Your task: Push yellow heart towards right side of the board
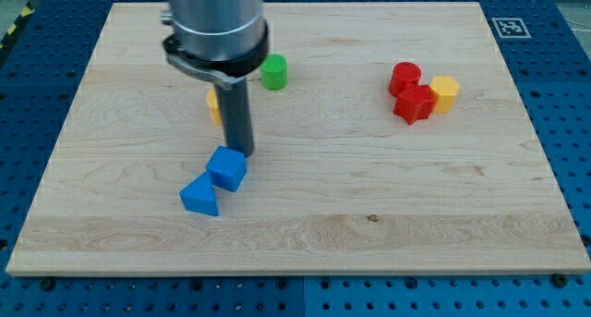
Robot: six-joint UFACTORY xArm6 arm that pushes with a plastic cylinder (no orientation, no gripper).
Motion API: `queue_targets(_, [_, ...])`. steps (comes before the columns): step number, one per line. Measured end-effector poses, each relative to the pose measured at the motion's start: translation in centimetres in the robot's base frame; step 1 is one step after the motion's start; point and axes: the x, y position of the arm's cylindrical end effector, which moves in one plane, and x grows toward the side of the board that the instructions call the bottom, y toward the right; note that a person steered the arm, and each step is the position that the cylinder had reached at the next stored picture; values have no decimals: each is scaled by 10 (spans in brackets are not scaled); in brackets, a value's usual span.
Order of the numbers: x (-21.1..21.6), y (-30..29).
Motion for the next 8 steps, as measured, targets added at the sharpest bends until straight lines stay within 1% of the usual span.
queue_targets(1, [-4, -24])
queue_targets(2, [-22, -61])
queue_targets(3, [-55, -84])
queue_targets(8, [-71, -86])
